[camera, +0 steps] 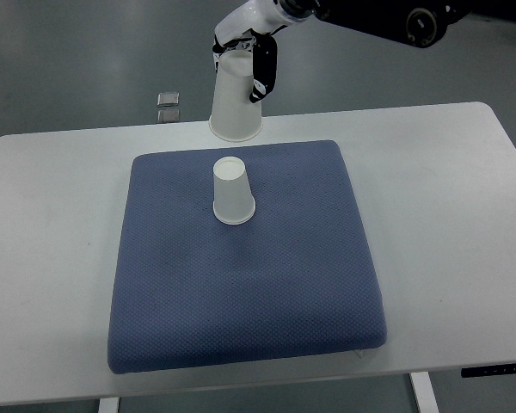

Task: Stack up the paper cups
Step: 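Lower the held cup onto the upside-down cup on the pad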

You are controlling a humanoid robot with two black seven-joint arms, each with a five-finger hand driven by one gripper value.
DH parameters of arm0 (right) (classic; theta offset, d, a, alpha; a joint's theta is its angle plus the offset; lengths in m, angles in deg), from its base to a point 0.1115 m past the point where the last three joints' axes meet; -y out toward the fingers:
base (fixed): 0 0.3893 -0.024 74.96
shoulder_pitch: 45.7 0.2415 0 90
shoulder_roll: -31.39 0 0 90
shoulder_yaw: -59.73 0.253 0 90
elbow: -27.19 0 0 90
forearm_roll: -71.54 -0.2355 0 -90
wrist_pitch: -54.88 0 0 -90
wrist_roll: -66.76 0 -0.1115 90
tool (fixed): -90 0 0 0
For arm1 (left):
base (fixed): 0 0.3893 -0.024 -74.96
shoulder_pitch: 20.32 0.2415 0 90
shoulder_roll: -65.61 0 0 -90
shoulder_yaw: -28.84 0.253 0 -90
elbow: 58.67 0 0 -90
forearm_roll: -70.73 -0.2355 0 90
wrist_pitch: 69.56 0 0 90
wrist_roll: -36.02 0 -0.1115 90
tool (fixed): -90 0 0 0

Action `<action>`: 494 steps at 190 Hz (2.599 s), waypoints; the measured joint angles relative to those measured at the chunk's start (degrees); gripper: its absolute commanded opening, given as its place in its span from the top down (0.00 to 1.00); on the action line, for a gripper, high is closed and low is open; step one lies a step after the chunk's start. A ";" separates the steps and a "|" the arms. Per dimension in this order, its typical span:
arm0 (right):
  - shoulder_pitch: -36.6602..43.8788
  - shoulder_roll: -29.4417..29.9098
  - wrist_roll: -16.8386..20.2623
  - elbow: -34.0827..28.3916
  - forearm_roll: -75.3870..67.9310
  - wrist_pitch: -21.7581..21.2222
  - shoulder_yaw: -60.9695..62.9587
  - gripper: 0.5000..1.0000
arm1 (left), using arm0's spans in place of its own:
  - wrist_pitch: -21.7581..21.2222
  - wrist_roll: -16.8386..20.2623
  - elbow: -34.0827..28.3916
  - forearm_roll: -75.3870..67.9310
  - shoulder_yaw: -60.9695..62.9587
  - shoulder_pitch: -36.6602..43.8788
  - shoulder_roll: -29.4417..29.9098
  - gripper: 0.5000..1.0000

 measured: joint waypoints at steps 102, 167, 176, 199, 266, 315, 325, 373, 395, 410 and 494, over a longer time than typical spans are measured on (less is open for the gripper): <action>-8.52 2.28 0.08 5.34 0.16 3.00 -0.08 0.57 | 0.00 0.01 -0.10 0.00 -0.07 0.00 0.00 0.00; -10.09 2.28 0.00 5.43 -0.07 3.03 0.62 0.55 | 0.00 0.01 -0.11 0.00 -0.02 0.00 0.00 0.00; -10.32 2.28 0.00 5.43 -0.29 2.95 1.08 0.55 | 0.00 0.01 -0.11 0.00 -0.02 0.00 0.00 0.00; -10.94 2.28 -0.01 5.46 -1.58 2.87 1.76 0.54 | 0.00 0.01 -0.11 0.00 -0.06 0.00 0.00 0.00; -12.50 2.27 0.00 7.03 -2.25 3.10 1.87 0.50 | 0.00 0.01 -0.12 0.00 -0.17 0.00 0.00 0.00; -12.82 2.27 0.00 7.05 -2.44 3.02 1.87 0.49 | 0.00 0.01 -0.19 0.00 -0.20 0.00 0.00 0.00; -12.91 2.27 0.03 7.05 -2.46 2.98 1.89 0.48 | 0.00 0.01 -0.19 0.00 -0.20 0.00 0.00 0.00; -13.51 2.27 0.04 7.06 -2.52 3.00 1.95 0.48 | 0.00 0.01 -0.28 0.00 -0.28 0.00 0.00 0.00; -13.77 2.27 0.02 7.06 -2.55 3.03 2.02 0.48 | 0.00 0.01 -0.28 0.00 -0.28 0.00 0.00 0.00; -13.82 2.27 0.01 7.06 -2.55 3.06 2.04 0.48 | 0.00 -0.01 -0.28 0.00 -0.28 0.00 0.00 0.00; -13.48 2.27 0.00 7.06 -4.37 3.20 2.57 0.48 | 0.00 -0.01 -0.19 0.00 -0.23 0.00 0.00 0.00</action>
